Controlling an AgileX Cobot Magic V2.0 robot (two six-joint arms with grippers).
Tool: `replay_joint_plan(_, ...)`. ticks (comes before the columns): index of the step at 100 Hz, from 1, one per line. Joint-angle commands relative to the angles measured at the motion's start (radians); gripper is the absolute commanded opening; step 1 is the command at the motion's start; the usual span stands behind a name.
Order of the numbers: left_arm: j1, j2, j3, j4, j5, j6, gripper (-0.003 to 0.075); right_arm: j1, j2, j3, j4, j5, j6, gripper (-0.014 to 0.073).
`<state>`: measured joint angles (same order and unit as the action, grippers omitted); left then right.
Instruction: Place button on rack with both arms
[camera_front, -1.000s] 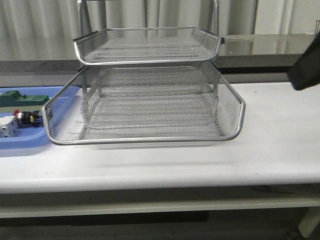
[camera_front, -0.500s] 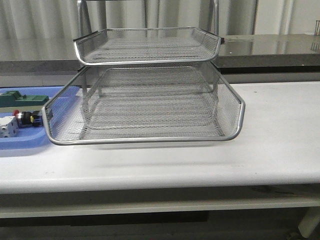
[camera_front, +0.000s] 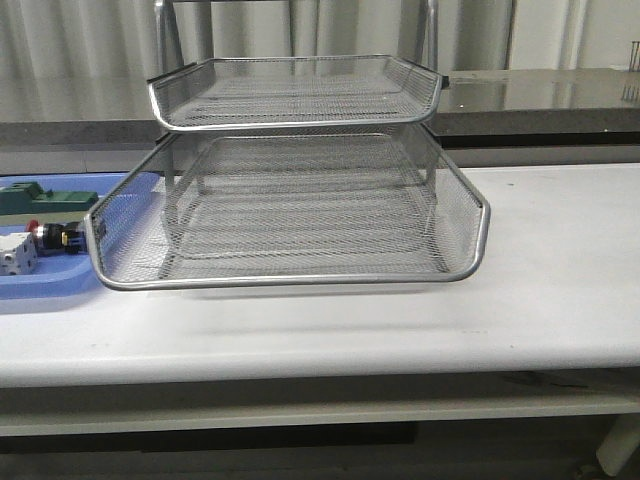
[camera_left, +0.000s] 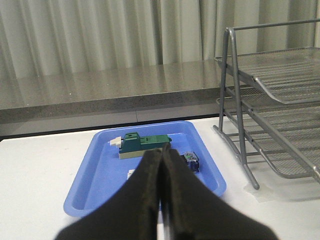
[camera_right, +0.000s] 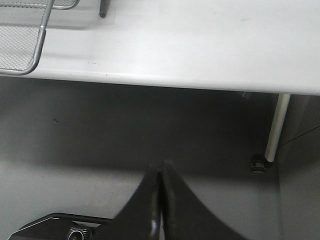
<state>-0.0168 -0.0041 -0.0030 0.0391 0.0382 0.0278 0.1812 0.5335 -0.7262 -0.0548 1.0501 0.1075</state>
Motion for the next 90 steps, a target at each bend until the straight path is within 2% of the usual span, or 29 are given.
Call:
replay_joint_plan(1,-0.005,-0.032,0.056,0.001,-0.083,-0.006,-0.0021,0.000,0.000,-0.031,-0.012,-0.046,0.003,-0.0069)
replay_joint_plan(56,-0.005,-0.032,0.056,0.001,-0.085,-0.006,-0.0021,0.000,0.000,-0.031,-0.012,-0.041,0.003,-0.0069)
replay_joint_plan(76,-0.003,-0.032,0.043,-0.002,-0.189,-0.006,-0.0021,0.000,0.000,-0.031,-0.012,-0.041,0.003,-0.0069)
replay_joint_plan(90,-0.003,-0.023,-0.027,-0.070,-0.127,-0.006,-0.0021,0.000,0.000,-0.031,-0.012,-0.041,0.003,-0.0069)
